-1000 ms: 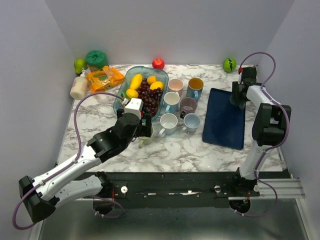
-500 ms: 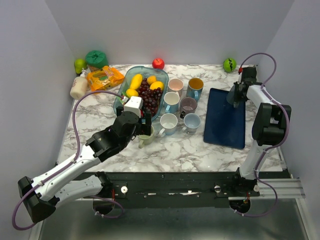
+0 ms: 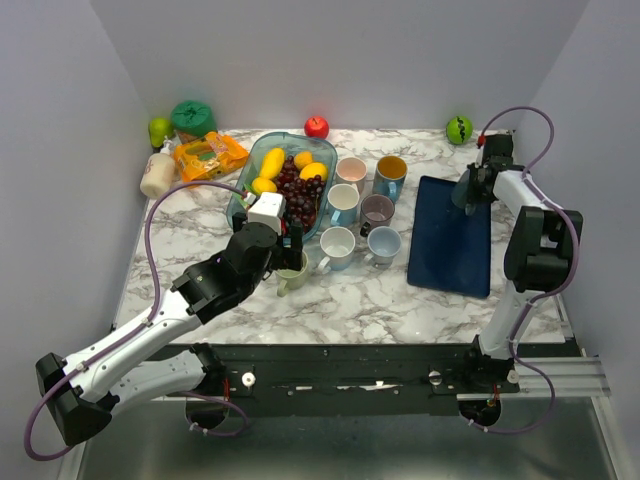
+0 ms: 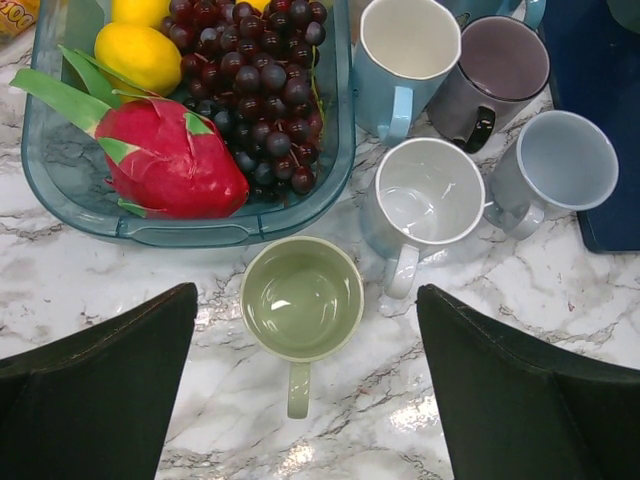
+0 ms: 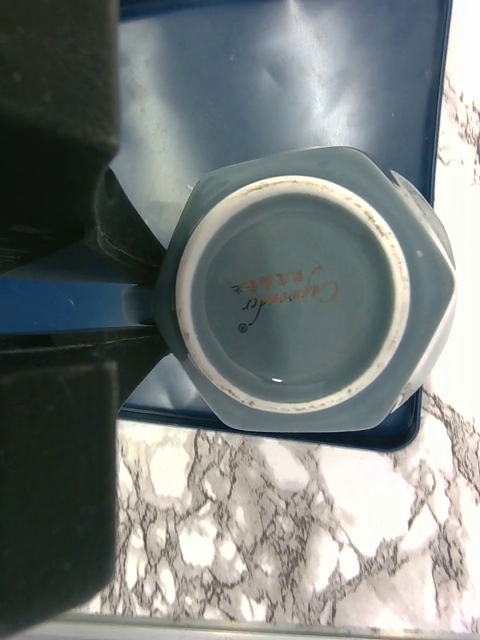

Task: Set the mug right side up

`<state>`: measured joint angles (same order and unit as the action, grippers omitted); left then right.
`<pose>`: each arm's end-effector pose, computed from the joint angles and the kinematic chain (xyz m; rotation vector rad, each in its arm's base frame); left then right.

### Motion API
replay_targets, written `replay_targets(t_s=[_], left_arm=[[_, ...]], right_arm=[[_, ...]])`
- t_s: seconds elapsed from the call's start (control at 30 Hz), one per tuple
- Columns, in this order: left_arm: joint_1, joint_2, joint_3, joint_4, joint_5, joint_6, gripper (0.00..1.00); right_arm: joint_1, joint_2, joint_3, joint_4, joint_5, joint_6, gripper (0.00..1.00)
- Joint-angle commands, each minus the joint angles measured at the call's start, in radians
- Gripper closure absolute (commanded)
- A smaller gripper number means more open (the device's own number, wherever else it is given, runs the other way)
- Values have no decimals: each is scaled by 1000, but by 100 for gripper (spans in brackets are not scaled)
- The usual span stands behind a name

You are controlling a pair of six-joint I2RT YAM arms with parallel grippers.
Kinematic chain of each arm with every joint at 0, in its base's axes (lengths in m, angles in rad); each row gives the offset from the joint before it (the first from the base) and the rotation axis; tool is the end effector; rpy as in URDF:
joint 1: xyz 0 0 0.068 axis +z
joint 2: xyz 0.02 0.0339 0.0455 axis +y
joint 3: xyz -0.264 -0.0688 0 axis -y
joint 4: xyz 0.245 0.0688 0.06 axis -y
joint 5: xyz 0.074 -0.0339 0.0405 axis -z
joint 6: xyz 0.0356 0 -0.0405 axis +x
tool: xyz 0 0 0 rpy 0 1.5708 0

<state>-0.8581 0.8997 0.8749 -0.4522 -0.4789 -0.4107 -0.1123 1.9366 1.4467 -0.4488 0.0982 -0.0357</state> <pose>0.1406 -0.1376 0.3257 0.1525 1.9994 -0.3257 0.4204 -0.0509 0.2094 0.1365 2.5089 -0.1839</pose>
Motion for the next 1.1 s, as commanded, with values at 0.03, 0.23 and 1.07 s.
replay_targets(t_s=[0.03,0.23,1.07], left_arm=[[5,-2,29,27,25,7,1],[5,8,39,46,65,13,1],[7,241,355,470,739,-206,1]], right_arm=[[2,-132,-54,5,-92,80,99],[3,-280,-111,10,-212,155,99],[102,-1131,-405,564,-798,1008,99]])
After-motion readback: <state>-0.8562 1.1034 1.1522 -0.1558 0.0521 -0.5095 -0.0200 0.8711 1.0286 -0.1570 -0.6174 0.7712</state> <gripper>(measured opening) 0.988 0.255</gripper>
